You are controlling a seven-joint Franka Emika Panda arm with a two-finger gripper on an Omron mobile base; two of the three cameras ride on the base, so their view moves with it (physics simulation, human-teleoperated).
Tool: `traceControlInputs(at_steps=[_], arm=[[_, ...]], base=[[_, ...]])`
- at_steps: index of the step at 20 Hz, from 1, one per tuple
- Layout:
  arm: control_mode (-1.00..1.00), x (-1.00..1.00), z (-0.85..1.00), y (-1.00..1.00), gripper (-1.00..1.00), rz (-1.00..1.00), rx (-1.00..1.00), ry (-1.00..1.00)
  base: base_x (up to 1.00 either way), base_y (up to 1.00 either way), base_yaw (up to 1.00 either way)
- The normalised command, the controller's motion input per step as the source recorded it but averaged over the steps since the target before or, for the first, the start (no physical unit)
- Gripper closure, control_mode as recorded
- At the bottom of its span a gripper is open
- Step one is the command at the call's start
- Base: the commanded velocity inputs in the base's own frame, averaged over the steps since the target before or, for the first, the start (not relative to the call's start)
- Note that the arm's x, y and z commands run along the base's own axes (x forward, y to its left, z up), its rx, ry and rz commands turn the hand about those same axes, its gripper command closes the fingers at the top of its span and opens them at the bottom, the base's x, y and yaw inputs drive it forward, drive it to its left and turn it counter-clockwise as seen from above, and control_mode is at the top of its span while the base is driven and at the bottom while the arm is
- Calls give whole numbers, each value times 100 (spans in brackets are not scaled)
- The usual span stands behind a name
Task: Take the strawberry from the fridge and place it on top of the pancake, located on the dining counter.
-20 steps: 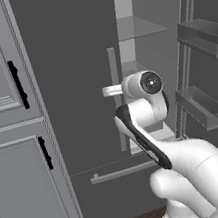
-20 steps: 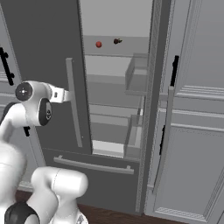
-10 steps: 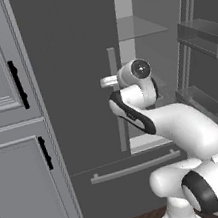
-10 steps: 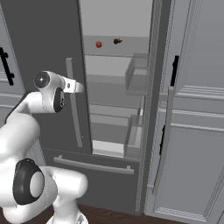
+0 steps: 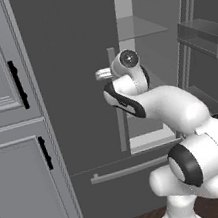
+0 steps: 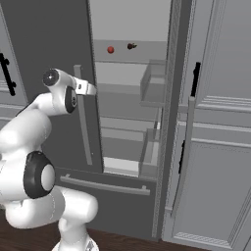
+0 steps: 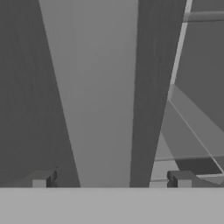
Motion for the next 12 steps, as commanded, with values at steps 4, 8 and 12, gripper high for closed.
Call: traceControlInputs(at_steps=[4,8,12], arm=[[-100,18,-6,0,-100,-2,-3,0],[-100,34,-23,0,-100,-1,-8,-7],[-100,35,-27,0,-100,0,-9,-11]], base=[[0,0,0],[0,0,0],[0,0,0]])
